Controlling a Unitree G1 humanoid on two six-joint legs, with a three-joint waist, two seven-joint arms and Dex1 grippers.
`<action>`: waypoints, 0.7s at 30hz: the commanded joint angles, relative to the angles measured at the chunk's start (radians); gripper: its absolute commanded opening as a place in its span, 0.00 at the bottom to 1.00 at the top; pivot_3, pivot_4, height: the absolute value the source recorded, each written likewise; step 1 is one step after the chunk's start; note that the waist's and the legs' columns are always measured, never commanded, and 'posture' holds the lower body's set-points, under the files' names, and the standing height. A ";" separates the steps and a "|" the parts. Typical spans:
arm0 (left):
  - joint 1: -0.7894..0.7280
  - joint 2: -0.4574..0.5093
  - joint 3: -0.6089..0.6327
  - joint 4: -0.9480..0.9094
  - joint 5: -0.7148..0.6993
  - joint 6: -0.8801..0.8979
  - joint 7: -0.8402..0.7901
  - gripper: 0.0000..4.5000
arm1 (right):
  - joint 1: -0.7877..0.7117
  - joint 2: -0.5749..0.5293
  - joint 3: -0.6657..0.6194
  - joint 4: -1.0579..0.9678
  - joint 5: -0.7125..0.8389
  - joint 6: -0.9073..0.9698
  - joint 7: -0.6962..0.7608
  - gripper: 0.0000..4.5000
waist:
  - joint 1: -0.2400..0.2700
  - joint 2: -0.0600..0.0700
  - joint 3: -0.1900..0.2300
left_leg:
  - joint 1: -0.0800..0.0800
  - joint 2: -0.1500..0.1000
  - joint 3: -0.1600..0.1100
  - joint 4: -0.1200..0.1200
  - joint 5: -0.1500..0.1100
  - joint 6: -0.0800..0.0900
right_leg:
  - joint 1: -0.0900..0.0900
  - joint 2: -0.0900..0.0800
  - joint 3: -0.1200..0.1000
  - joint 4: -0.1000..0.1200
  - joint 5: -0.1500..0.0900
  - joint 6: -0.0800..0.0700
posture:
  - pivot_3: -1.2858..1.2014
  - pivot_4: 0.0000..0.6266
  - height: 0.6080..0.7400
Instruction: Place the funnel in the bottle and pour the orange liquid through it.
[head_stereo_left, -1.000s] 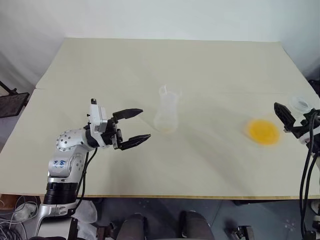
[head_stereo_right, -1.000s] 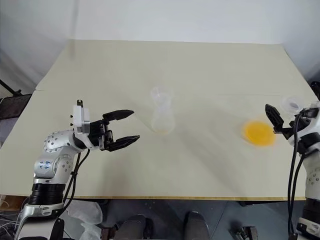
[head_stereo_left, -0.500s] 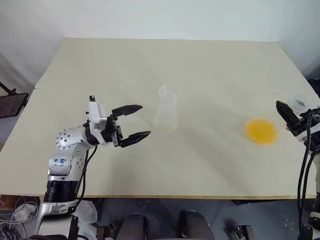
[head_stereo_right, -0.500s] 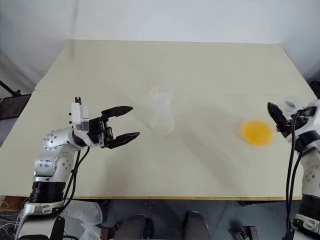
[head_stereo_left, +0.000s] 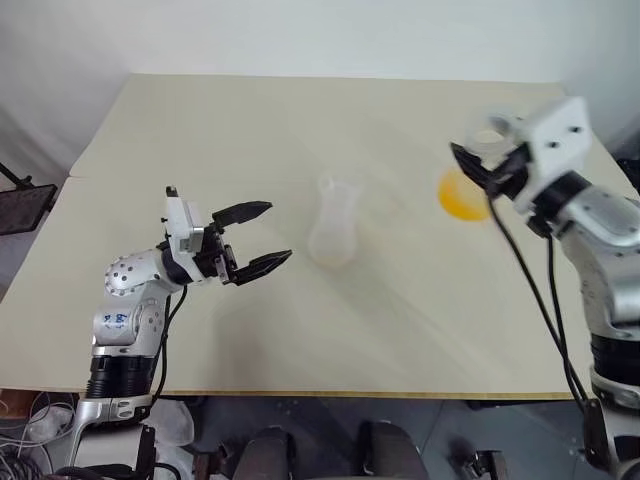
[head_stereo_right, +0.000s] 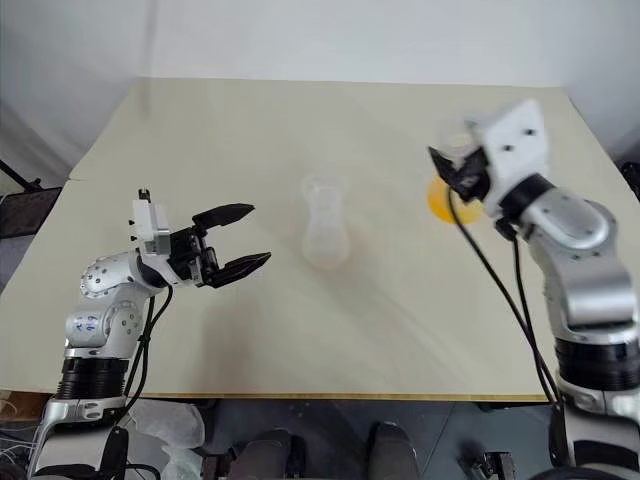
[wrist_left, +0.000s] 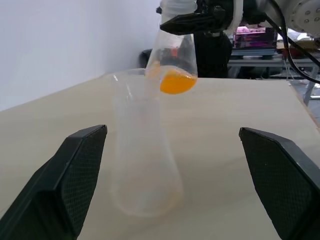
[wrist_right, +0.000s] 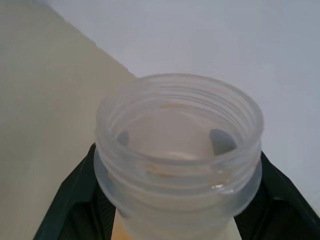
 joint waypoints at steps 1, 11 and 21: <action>0.013 0.009 0.020 -0.015 -0.002 -0.022 0.012 1.00 | -0.069 0.018 0.081 0.014 -0.132 -0.085 -0.018 0.55 | 0.000 0.000 0.000 | 0.000 0.000 0.000 0.000 0.000 0.000 | 0.000 0.000 0.000 0.000 0.000 0.000 | 0.52 0.24 1.00; 0.047 0.004 0.028 -0.029 0.000 -0.033 0.042 1.00 | -0.205 0.094 0.306 0.215 -0.506 -0.353 -0.083 0.55 | -0.021 0.000 0.000 | -0.008 0.000 -0.002 0.001 0.000 0.000 | -0.002 0.000 -0.009 0.000 0.000 0.000 | 0.52 0.24 1.00; 0.064 -0.010 0.018 -0.039 0.000 -0.044 0.060 1.00 | -0.259 0.151 0.354 0.271 -0.706 -0.430 -0.101 0.55 | -0.032 0.000 0.000 | -0.009 0.000 -0.011 0.002 0.000 0.000 | -0.003 -0.001 -0.011 0.000 0.000 0.000 | 0.52 0.24 1.00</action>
